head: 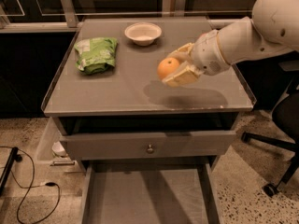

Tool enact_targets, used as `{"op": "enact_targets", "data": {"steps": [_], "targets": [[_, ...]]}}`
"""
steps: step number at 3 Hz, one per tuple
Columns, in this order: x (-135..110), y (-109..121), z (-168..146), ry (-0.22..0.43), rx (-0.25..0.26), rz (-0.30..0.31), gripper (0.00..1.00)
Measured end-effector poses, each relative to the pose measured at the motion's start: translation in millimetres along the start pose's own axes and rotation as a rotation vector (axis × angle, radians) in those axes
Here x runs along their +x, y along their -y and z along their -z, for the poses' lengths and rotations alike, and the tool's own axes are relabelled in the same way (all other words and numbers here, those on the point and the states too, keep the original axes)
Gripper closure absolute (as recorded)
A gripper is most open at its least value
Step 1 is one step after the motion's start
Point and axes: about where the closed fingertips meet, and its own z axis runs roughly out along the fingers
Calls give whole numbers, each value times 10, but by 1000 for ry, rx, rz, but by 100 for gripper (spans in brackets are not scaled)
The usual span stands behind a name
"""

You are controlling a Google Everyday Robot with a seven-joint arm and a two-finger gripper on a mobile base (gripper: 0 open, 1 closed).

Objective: Place orange into middle drawer

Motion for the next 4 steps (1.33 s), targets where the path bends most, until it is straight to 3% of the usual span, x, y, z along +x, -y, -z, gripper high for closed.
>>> {"op": "enact_targets", "data": {"steps": [2,4], "targets": [[247,-808,403,-20,4,9,100],[439,-1518,368,-20,-50,-31,100]]}}
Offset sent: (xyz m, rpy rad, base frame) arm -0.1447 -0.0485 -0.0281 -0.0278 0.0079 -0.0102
